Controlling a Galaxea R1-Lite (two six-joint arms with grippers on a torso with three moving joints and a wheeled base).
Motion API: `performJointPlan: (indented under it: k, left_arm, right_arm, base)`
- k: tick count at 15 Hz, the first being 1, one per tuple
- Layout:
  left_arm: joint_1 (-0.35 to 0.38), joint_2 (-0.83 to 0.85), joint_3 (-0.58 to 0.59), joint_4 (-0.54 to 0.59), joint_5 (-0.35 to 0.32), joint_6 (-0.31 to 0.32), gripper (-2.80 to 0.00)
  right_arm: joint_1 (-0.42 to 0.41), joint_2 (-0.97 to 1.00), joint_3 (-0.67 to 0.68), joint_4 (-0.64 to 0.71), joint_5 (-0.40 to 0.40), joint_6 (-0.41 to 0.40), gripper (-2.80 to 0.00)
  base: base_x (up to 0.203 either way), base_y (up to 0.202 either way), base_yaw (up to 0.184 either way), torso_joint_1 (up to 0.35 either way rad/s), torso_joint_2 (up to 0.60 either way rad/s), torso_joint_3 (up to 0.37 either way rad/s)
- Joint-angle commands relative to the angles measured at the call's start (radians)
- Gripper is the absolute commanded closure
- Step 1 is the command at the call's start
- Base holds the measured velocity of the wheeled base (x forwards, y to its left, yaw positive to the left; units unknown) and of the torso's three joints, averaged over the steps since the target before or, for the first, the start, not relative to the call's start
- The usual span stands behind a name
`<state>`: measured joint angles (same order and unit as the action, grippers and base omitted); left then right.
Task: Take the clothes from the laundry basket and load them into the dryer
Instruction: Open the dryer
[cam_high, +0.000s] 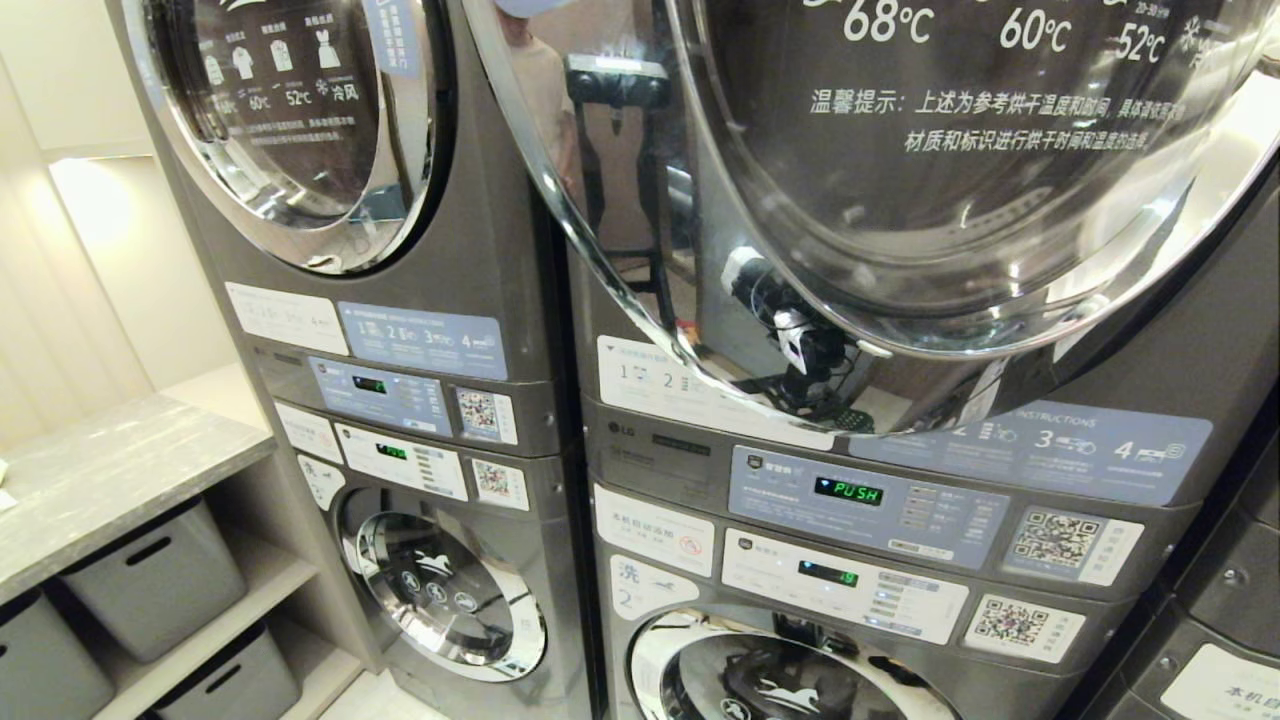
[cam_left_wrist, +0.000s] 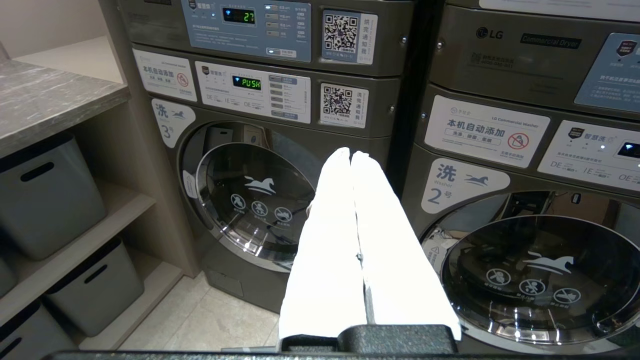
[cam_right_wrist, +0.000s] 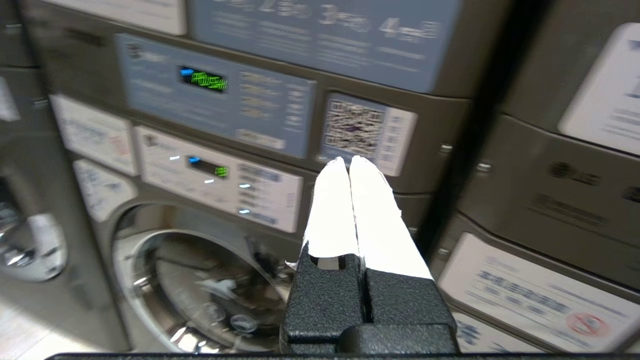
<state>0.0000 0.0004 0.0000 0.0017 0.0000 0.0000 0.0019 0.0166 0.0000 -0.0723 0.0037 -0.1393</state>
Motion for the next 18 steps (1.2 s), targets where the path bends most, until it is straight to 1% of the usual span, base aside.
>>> performJointPlan:
  k: [1, 3, 4, 7, 9, 13, 15, 18]
  left_arm:
    - [0.000, 0.000, 0.000, 0.000, 0.000, 0.000, 0.00]
    - [0.000, 0.000, 0.000, 0.000, 0.000, 0.000, 0.00]
    - [0.000, 0.000, 0.000, 0.000, 0.000, 0.000, 0.00]
    - [0.000, 0.000, 0.000, 0.000, 0.000, 0.000, 0.00]
    - [0.000, 0.000, 0.000, 0.000, 0.000, 0.000, 0.00]
    - [0.000, 0.000, 0.000, 0.000, 0.000, 0.000, 0.00]
    - [0.000, 0.000, 0.000, 0.000, 0.000, 0.000, 0.00]
    - [0.000, 0.000, 0.000, 0.000, 0.000, 0.000, 0.00]
  right_arm:
    - [0.000, -0.015, 0.006, 0.031, 0.034, 0.007, 0.00]
    - [0.000, -0.015, 0.006, 0.048, 0.015, 0.102, 0.00]
    - [0.000, -0.015, 0.006, 0.049, 0.010, 0.132, 0.00]
    - [0.000, -0.015, 0.006, 0.053, 0.004, 0.139, 0.00]
    - [0.000, -0.015, 0.006, 0.055, -0.024, 0.147, 0.00]
    - [0.000, -0.015, 0.006, 0.054, -0.024, 0.146, 0.00]
    - [0.000, -0.015, 0.006, 0.054, -0.018, 0.138, 0.00]
    - [0.000, -0.015, 0.006, 0.054, -0.022, 0.150, 0.00]
  base:
    - [0.000, 0.000, 0.000, 0.000, 0.00, 0.000]
    - [0.000, 0.000, 0.000, 0.000, 0.00, 0.000]
    - [0.000, 0.000, 0.000, 0.000, 0.00, 0.000]
    - [0.000, 0.000, 0.000, 0.000, 0.00, 0.000]
    - [0.000, 0.000, 0.000, 0.000, 0.00, 0.000]
    - [0.000, 0.000, 0.000, 0.000, 0.00, 0.000]
    - [0.007, 0.019, -0.068, 0.014, 0.00, -0.001]
    - [0.002, 0.007, -0.162, 0.001, 0.00, 0.005]
